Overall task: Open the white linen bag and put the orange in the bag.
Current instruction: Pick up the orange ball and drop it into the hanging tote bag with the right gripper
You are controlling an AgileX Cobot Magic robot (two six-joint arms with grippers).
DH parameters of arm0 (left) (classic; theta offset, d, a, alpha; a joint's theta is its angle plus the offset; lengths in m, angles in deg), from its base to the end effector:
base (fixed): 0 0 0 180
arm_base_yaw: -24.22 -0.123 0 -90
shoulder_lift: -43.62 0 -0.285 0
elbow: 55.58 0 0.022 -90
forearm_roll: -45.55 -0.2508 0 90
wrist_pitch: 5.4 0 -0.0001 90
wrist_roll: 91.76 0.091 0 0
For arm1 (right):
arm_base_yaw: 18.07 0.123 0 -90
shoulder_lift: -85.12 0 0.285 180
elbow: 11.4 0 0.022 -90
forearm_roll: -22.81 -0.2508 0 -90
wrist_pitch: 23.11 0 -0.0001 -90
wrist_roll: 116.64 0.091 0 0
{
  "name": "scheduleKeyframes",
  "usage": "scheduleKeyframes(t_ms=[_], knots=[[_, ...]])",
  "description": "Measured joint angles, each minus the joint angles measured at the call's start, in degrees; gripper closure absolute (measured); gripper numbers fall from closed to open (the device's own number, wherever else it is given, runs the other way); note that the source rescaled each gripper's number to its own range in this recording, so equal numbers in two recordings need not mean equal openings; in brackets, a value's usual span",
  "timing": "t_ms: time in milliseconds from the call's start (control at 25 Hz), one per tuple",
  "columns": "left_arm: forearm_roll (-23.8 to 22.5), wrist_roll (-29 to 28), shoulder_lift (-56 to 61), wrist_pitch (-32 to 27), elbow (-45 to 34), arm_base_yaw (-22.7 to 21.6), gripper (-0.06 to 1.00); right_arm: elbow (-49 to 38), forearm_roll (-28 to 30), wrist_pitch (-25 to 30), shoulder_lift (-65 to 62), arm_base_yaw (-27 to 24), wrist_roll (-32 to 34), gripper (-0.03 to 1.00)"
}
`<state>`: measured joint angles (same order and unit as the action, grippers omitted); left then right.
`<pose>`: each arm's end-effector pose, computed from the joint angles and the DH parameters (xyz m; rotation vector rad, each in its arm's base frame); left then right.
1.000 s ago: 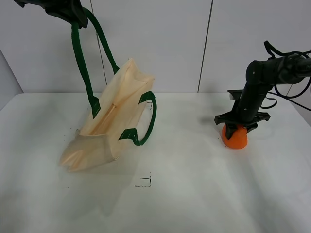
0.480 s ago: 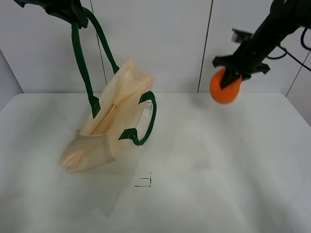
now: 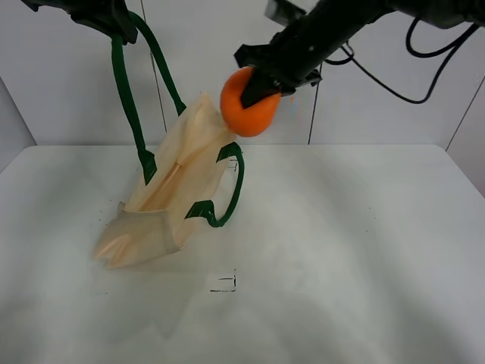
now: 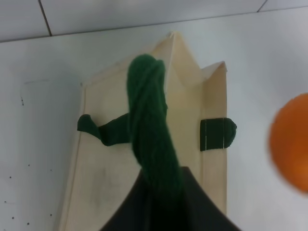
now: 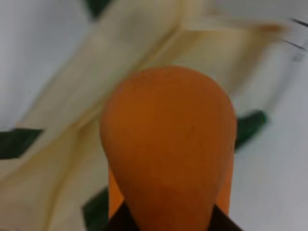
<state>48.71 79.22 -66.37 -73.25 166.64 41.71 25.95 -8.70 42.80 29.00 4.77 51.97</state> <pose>0.3656 -0.1201 0.4411 0.1762 2.3782 -0.2922 0.3971 0.2144 0.3283 -0.6386 2.5352 0.8063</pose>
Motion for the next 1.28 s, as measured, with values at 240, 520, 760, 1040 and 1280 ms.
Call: scheduleKeyframes(t_ms=[240,520,760,1040,1280], knots=[[0.00,0.00,0.00,0.00,0.00,0.00,0.94,0.00,2.00,-4.04,5.31,7.35,-0.18,0.96],[0.00,0.00,0.00,0.00,0.00,0.00,0.94,0.00,2.07,-11.38,12.03,9.81,1.36,0.96],[0.00,0.04,0.00,0.00,0.00,0.00,0.94,0.00,0.89,-15.35,14.00,10.12,2.43,0.96],[0.05,0.04,0.00,0.00,0.00,0.00,0.94,0.00,-2.18,-17.70,14.38,10.12,2.45,0.73],[0.46,0.04,0.00,0.00,0.00,0.00,0.94,0.00,-2.02,-19.19,14.38,10.12,3.62,0.01]])
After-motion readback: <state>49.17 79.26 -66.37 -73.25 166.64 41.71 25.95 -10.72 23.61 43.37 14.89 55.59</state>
